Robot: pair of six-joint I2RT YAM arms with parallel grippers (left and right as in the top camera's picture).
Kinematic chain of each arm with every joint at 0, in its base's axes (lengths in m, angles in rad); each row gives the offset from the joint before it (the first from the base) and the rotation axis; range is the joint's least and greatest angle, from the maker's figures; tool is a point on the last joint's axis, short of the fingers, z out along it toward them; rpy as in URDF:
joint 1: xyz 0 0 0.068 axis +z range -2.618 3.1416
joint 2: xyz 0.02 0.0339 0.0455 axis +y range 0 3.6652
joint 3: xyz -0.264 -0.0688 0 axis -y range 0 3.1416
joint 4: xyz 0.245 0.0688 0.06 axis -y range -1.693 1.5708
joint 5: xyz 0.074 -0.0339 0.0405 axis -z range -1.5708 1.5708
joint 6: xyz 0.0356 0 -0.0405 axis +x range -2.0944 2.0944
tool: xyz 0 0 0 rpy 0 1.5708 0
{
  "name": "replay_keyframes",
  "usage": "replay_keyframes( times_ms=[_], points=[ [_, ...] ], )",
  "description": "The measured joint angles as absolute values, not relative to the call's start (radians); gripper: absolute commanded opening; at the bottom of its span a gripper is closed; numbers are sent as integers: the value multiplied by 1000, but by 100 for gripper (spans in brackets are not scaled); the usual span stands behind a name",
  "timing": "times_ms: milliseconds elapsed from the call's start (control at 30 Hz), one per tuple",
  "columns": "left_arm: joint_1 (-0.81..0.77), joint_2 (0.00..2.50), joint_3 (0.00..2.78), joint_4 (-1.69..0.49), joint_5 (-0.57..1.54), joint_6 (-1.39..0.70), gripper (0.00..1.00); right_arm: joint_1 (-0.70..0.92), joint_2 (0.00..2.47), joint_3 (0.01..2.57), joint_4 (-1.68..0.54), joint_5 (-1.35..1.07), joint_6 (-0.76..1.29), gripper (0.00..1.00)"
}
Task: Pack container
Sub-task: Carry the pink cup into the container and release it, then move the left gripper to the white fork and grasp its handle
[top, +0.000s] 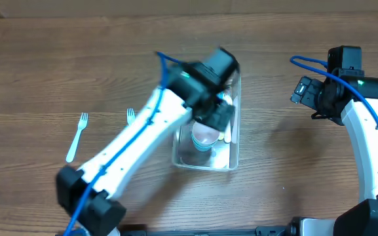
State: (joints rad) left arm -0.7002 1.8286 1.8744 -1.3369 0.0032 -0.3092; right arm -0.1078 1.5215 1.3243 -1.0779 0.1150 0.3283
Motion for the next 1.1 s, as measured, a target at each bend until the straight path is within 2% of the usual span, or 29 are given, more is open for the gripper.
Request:
replay_keyframes(
  times_ms=[200,433,567,733,900,1100],
  points=[
    [-487,1630,1893,-1498,-73,-393,100,-108,1522,1324,-1077,115,329,100],
    [-460,1480,1719,-1522,-175,-575,100,-108,1522,1324,-1078,115,328,100],
    [-457,1431,1460,-1370,-196,-675,100,-108,1522,1324,-1077,115,329,100],
    [-426,1407,1219,-1191,-183,-704,100,-108,1522,1324,-1078,115,329,100],
    [-316,1406,1069,-1019,-121,-672,100,-108,1522,1324,-1079,115,328,100],
    [-172,1403,982,-831,-26,-512,88,-108,1522,1324,-1078,115,328,100]
  ],
)
